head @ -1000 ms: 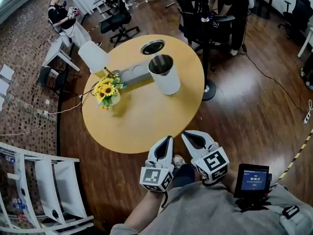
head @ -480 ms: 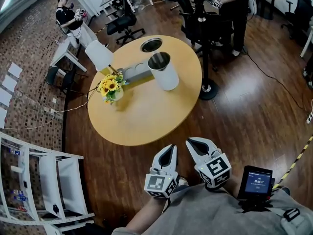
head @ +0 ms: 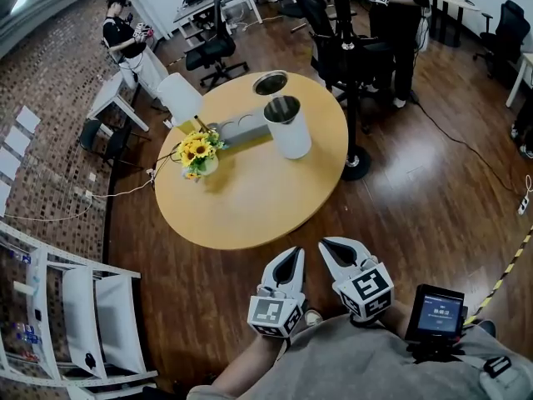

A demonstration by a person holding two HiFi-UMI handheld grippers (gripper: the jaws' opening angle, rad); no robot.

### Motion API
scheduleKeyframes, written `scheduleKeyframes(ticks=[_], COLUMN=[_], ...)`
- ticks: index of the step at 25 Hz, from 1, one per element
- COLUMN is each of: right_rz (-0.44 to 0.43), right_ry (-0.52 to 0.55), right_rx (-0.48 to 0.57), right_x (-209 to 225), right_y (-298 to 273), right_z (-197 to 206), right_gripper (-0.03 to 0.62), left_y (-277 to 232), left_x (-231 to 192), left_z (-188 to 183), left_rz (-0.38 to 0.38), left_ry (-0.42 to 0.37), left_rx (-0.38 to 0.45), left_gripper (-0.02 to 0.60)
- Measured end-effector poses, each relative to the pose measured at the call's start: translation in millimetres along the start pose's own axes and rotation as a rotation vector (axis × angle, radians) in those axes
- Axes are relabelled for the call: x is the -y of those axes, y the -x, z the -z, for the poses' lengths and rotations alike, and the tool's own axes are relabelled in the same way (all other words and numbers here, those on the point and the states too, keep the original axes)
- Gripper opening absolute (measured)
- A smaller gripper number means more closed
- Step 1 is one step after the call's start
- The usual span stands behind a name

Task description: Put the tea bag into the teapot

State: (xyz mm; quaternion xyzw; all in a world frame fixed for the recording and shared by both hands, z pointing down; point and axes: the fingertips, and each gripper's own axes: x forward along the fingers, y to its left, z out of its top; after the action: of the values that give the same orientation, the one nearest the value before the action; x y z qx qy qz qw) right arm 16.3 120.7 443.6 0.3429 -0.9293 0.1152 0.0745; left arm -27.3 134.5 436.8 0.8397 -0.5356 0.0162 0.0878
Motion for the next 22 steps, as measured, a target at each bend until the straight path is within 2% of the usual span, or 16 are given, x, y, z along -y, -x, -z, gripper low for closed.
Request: scheduleKeyframes(ticks=[6, 22], right_rz=[0.006, 0.025], right_ry=[0.015, 0.039], right_rx=[-0.011, -0.010], right_x=[-27.5, -38.3], right_y=[-5.9, -13.6], right_z=[6.2, 6.5], right_gripper=[0.006, 0.006], left_y=[21.8, 27.0], left_x=[-11.1, -19.0], left_z=[3.1, 6.1], left_rz=[0.012, 0.034], left_ry=[0.007, 0.017], left_rx=[0.011, 0.019], left_gripper=[0.002, 0.002])
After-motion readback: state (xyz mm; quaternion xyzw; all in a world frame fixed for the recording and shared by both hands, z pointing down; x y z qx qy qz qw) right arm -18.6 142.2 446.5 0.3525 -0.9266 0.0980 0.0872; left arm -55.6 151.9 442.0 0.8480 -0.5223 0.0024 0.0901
